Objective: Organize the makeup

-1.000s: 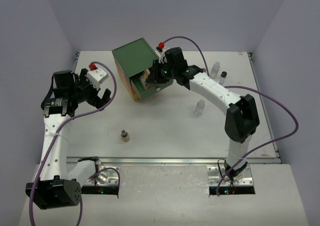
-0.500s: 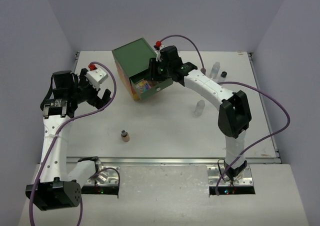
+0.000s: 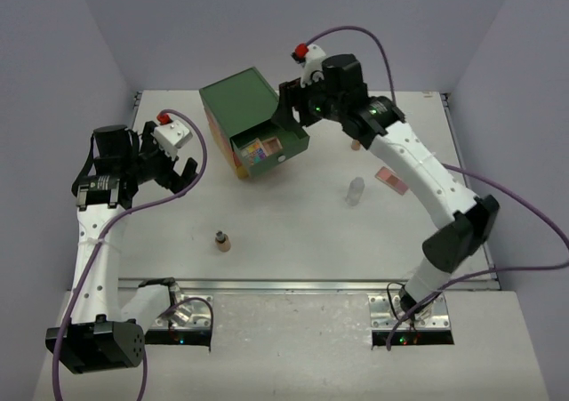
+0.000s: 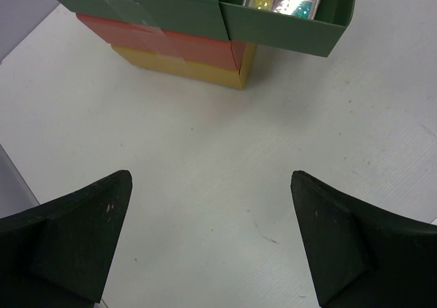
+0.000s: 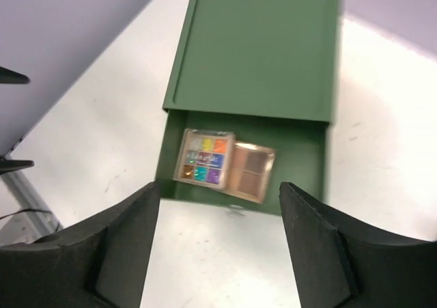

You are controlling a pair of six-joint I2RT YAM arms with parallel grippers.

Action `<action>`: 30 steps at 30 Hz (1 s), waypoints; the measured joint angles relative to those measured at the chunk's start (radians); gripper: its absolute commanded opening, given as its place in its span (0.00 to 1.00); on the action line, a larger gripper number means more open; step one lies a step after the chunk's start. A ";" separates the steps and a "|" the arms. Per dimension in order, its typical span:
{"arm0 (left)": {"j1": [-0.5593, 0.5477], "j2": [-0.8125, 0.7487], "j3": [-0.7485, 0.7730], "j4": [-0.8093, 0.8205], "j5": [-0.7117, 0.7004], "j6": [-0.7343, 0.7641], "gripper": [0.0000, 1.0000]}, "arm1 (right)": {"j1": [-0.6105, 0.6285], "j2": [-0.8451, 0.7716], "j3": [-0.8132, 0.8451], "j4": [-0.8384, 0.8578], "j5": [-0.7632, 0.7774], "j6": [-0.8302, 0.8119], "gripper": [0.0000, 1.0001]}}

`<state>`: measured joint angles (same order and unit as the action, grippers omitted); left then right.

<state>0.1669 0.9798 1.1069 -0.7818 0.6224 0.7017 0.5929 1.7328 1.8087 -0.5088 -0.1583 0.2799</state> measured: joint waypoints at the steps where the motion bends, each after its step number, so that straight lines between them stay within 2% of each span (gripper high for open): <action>1: 0.000 0.000 0.000 0.000 0.000 0.000 1.00 | -0.017 -0.060 -0.019 -0.004 0.005 -0.018 0.73; 3: 0.000 0.000 0.000 0.000 0.003 0.000 1.00 | -0.076 -0.185 -0.065 -0.009 0.014 -0.044 0.75; 6: 0.000 0.000 0.000 0.001 0.009 0.000 1.00 | -0.231 -0.342 -0.164 -0.003 0.033 -0.054 0.80; 9: 0.000 0.000 0.000 0.006 0.011 0.000 1.00 | -0.396 -0.404 -0.269 -0.008 0.053 -0.050 0.82; 14: 0.000 -0.003 -0.009 0.014 0.011 0.005 1.00 | -0.570 -0.281 -0.393 -0.046 0.048 -0.028 0.87; 19: 0.000 -0.027 -0.052 0.018 0.006 0.026 1.00 | -0.668 -0.127 -0.489 -0.089 0.090 -0.063 0.92; 23: 0.000 -0.032 -0.065 0.023 0.004 0.034 1.00 | -0.678 -0.050 -0.513 -0.086 0.144 -0.156 0.93; 27: 0.000 -0.030 -0.069 0.034 0.003 0.035 1.00 | -0.674 -0.010 -0.602 0.022 0.177 -0.284 0.95; 30: 0.000 -0.028 -0.077 0.046 0.001 0.035 1.00 | -0.674 0.004 -0.697 0.092 0.146 -0.391 0.96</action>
<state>0.1669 0.9522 1.0298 -0.7355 0.6232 0.7368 -0.0811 1.7368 1.1115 -0.4171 -0.0120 -0.1116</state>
